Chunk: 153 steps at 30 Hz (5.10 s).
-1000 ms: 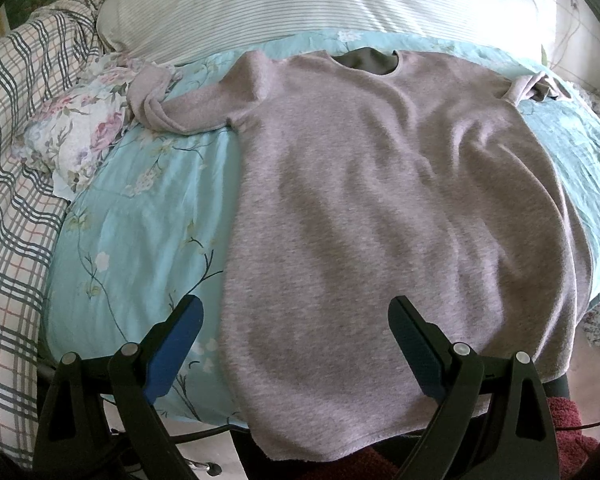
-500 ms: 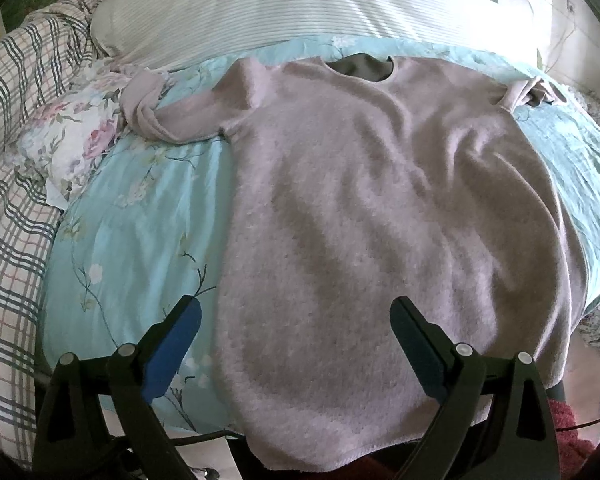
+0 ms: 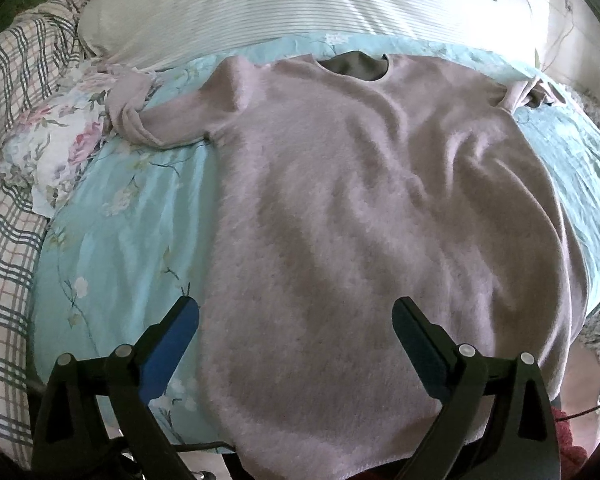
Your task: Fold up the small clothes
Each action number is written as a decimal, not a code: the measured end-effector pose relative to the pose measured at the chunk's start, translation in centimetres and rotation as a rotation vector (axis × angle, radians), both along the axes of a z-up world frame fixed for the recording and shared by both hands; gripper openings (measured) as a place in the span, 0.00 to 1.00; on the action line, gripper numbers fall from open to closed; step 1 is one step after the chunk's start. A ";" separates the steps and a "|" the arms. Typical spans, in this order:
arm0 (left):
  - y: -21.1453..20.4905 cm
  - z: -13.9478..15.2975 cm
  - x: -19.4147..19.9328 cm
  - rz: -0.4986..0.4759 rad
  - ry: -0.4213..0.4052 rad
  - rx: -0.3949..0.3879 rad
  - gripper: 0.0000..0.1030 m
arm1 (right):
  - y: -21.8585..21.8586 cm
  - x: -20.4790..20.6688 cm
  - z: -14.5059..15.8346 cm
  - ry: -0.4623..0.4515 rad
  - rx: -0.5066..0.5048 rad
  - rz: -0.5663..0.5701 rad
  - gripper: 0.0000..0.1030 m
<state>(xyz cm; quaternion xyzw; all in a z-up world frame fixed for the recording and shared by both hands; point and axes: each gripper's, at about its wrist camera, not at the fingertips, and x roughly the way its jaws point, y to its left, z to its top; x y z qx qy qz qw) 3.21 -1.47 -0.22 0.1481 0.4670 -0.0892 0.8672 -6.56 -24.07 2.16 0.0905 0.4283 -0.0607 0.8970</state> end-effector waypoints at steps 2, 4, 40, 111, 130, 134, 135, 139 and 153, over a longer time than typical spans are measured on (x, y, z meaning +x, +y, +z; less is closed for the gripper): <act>-0.2 -0.2 0.4 0.000 0.004 0.009 0.95 | -1.1 0.3 0.4 -0.013 0.007 -0.021 0.99; -0.4 -0.3 0.9 0.003 0.002 0.002 0.95 | -2.4 0.6 0.9 -0.032 0.021 -0.042 0.99; -8.2 -5.3 11.3 -0.027 0.151 0.012 0.96 | -47.3 21.2 4.2 -0.019 -0.003 -0.825 0.61; 4.7 -3.4 29.2 0.154 -0.067 -0.459 0.07 | -12.8 16.2 0.1 -0.183 0.174 -0.272 0.62; 6.4 -3.0 27.4 0.189 -0.143 -0.470 0.04 | -18.0 23.5 -4.1 0.000 0.182 -0.248 0.07; 4.8 -3.6 27.5 0.157 -0.121 -0.461 0.04 | -18.4 22.2 -1.7 -0.042 0.086 -0.285 0.06; 4.5 -3.9 27.6 0.156 -0.113 -0.452 0.04 | -18.4 22.3 -1.9 -0.028 0.075 -0.291 0.06; 4.4 -4.6 27.7 0.149 -0.075 -0.472 0.05 | -17.9 22.7 -2.7 0.069 -0.021 -0.336 0.06; 11.6 -2.6 27.2 0.310 -0.139 -0.417 0.28 | -9.2 21.9 -5.0 0.080 0.133 -0.155 0.27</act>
